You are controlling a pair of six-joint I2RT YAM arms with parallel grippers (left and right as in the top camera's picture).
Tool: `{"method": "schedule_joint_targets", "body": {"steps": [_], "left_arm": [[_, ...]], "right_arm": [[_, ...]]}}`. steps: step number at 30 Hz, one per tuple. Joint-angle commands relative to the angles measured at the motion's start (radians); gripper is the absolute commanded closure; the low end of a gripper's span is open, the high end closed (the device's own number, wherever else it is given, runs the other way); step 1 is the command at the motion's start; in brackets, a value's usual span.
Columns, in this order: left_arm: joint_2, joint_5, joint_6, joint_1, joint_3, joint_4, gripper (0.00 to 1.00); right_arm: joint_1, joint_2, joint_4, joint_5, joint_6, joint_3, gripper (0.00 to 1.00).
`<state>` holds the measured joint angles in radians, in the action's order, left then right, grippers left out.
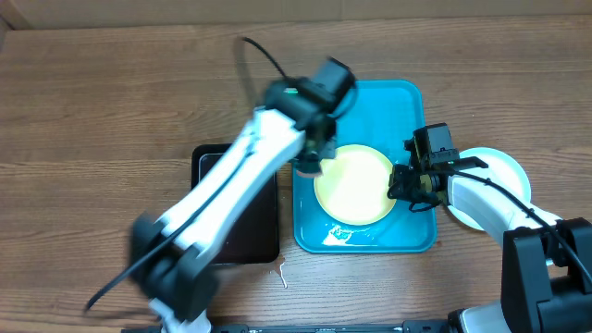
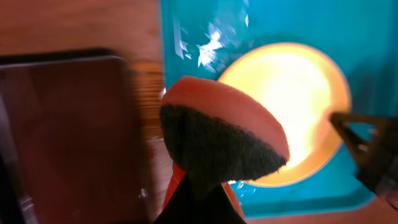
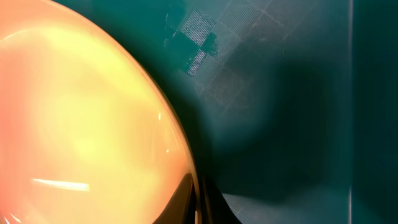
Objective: Clean dirty plates on tray and stack at the side
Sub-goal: 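Put the sponge back on the black tray with the left gripper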
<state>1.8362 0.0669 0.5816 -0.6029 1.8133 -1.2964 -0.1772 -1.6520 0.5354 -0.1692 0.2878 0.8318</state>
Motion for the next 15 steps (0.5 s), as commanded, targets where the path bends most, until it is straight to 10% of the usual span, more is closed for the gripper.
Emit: {"method": "schedule_joint_targets", "body": {"steps": [1,7,15], "left_arm": [[-0.128,0.126,-0.028,0.086,0.022,-0.063,0.96],[-0.147,0.217,-0.023,0.253,-0.037,-0.165,0.96],[-0.142,0.016,-0.024,0.325,-0.499,0.132,0.96]], "right_arm": [[-0.006,-0.014,0.016,0.014,0.004,-0.023,0.96],[-0.006,-0.014,0.012,0.014,0.004,-0.023,0.96],[-0.006,-0.014,0.013,0.014,0.004,-0.023,0.96]]}}
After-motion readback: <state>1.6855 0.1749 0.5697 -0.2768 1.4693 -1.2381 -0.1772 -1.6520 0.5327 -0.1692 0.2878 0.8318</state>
